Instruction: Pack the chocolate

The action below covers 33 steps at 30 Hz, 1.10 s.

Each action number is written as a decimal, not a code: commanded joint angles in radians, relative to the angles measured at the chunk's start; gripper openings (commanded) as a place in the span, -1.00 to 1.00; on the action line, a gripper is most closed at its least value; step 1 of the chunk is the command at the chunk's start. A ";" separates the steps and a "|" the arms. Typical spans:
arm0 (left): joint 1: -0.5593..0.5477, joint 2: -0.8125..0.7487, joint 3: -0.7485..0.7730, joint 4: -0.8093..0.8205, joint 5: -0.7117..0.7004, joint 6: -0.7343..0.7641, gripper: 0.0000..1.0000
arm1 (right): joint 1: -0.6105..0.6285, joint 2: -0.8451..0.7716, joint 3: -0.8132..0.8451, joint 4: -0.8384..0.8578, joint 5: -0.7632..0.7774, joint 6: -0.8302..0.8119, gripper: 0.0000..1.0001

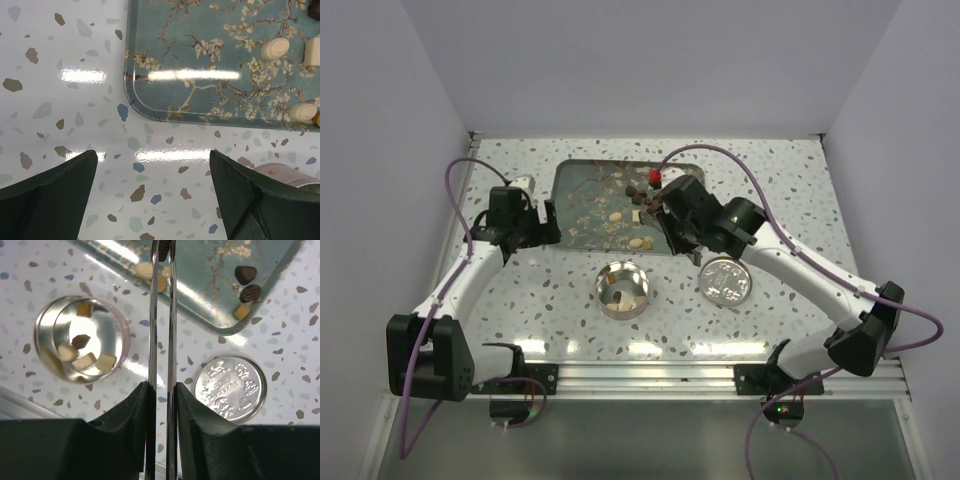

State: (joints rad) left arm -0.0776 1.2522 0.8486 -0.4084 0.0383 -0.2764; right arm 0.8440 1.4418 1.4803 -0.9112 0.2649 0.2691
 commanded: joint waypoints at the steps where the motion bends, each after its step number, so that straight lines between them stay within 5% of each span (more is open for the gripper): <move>1: 0.010 -0.043 -0.011 0.033 0.011 0.005 1.00 | 0.095 -0.029 -0.006 -0.060 -0.012 0.024 -0.46; 14: 0.010 -0.096 -0.065 0.034 0.009 -0.032 1.00 | 0.300 -0.080 -0.034 -0.137 -0.018 0.133 -0.38; 21: 0.010 -0.117 -0.056 0.005 -0.003 -0.018 1.00 | 0.300 -0.060 -0.014 -0.121 -0.006 0.121 -0.21; 33: 0.010 -0.123 -0.036 -0.015 -0.008 0.002 1.00 | 0.235 -0.008 0.069 -0.063 0.040 0.059 -0.23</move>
State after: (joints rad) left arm -0.0776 1.1389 0.7868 -0.4313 0.0372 -0.2943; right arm 1.1229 1.4178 1.4780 -1.0256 0.2630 0.3653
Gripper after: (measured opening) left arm 0.997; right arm 0.393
